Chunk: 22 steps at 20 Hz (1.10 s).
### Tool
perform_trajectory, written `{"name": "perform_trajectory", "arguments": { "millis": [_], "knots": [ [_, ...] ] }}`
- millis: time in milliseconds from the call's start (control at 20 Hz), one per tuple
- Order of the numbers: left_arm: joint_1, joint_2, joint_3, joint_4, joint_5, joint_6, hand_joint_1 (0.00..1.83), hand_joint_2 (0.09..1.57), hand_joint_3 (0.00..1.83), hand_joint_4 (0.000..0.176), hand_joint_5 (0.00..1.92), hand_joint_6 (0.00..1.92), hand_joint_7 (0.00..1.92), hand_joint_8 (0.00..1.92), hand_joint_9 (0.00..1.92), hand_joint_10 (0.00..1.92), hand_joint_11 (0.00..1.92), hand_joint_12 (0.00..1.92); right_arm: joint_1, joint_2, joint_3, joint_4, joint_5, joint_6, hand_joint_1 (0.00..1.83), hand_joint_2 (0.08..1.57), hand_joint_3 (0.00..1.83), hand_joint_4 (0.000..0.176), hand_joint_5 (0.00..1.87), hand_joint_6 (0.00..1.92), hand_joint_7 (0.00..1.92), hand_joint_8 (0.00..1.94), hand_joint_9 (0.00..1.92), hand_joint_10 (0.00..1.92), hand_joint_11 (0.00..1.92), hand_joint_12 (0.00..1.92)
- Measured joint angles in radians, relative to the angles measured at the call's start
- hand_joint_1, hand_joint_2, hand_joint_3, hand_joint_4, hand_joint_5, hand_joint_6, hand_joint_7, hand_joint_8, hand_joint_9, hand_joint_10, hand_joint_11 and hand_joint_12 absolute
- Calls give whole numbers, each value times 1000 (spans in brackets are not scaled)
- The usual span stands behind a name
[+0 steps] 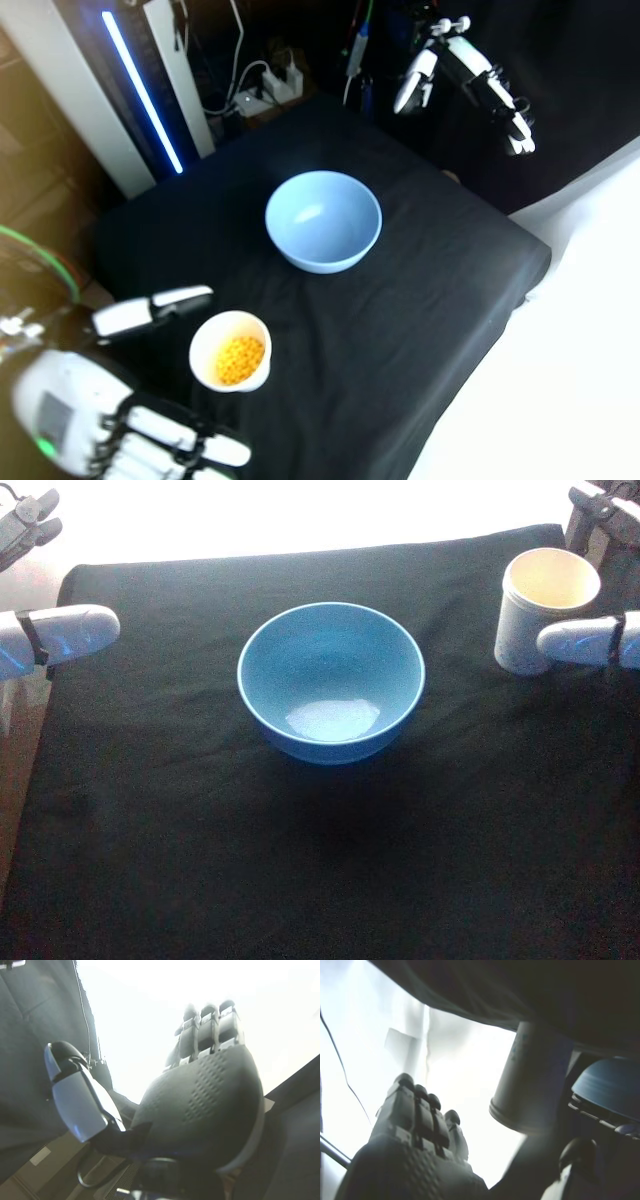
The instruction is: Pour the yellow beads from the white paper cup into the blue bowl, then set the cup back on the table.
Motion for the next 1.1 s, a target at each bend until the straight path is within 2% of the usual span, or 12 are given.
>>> {"name": "perform_trajectory", "arguments": {
  "millis": [150,250,300,400,500,600,650,750,800,850,950,1100],
  "knots": [
    [0,-11,10,0,2,-2,509,762,0,5,15,2,201,1,68,0,0,6,-12,-42,26,24,6,25,776,612,0,54,128,14,100,15,0,0,0,0],
    [0,-12,10,8,2,-2,504,768,1,0,13,1,228,11,78,5,0,0,-13,-66,40,44,13,27,769,634,7,21,116,7,98,10,0,0,0,0],
    [0,-12,10,14,1,-3,498,773,3,0,17,2,231,10,80,5,4,2,-21,-72,43,56,28,27,763,631,4,24,124,9,106,12,0,0,0,0],
    [0,-12,10,14,3,-3,505,775,3,0,30,6,226,6,83,5,12,6,-37,-79,43,87,42,27,784,666,17,7,127,7,106,9,0,0,0,0],
    [0,-13,10,11,3,-3,521,777,2,8,43,9,235,8,81,3,8,4,-37,-85,43,120,47,27,783,646,5,24,144,12,124,14,0,0,0,0],
    [0,-20,10,17,3,-3,535,785,4,2,50,9,212,0,78,2,20,10,-44,-90,44,133,73,27,805,649,5,14,149,11,127,10,0,0,0,0],
    [0,-23,10,17,6,-3,531,789,6,0,42,4,208,0,74,1,15,8,-49,-97,44,147,85,27,797,636,0,21,160,13,134,11,0,0,0,0],
    [0,-23,11,17,10,-3,526,788,4,0,35,0,210,1,65,0,1,0,-49,-111,44,166,89,27,791,624,0,16,176,16,154,16,0,0,0,0],
    [0,-23,11,17,10,-3,530,793,5,0,33,0,214,2,69,2,0,0,-49,-114,44,166,90,27,790,623,0,30,178,15,154,14,0,0,0,0],
    [0,-25,13,16,10,-4,529,798,7,0,23,0,202,0,73,4,3,1,-49,-117,44,165,95,27,762,626,0,30,173,11,145,9,0,0,0,0],
    [0,-31,22,16,13,-13,550,790,2,0,25,1,209,3,71,2,0,0,-49,-122,44,166,98,27,742,611,0,43,219,8,174,5,15,2,7,4],
    [1,-31,25,14,14,-19,538,798,5,0,19,0,219,6,58,0,0,0,-49,-123,45,167,99,27,719,586,0,30,289,10,250,9,100,12,18,11]
  ]
}}
